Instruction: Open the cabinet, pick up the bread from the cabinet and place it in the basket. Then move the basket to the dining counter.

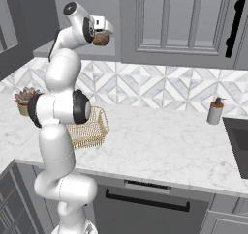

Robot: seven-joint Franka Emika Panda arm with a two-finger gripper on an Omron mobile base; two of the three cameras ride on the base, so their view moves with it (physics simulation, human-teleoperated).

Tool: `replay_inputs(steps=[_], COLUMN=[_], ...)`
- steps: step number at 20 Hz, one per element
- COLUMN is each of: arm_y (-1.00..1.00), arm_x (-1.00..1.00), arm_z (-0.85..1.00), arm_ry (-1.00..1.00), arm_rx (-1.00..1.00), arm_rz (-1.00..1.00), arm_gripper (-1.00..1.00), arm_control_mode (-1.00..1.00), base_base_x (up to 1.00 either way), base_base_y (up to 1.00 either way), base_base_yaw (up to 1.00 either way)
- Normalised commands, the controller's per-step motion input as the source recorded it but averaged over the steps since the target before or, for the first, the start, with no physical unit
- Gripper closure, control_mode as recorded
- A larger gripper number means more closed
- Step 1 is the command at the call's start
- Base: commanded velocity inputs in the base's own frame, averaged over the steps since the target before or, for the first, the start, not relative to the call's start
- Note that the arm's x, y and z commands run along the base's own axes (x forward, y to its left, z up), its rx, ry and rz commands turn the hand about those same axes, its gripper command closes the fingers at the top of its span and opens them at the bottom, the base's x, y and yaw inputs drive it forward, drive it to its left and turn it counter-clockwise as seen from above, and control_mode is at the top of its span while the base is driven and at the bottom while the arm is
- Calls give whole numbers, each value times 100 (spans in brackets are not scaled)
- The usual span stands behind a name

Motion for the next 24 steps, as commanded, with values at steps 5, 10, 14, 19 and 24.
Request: replay_inputs(steps=[5,10,14,19,24], arm_y=[0,0,3,2,22], arm_x=[0,-2,-18,-23,-65], arm_z=[-21,-9,-1,-6,9], arm_ry=[0,-3,-21,-28,-5], arm_rx=[0,0,0,-3,-1], arm_rz=[0,0,0,0,0], arm_gripper=[100,100,100,100,100], arm_control_mode=[-100,-100,-100,-100,-100], base_base_x=[0,0,0,0,0], base_base_y=[0,0,0,0,0], base_base_yaw=[0,0,0,0,0])
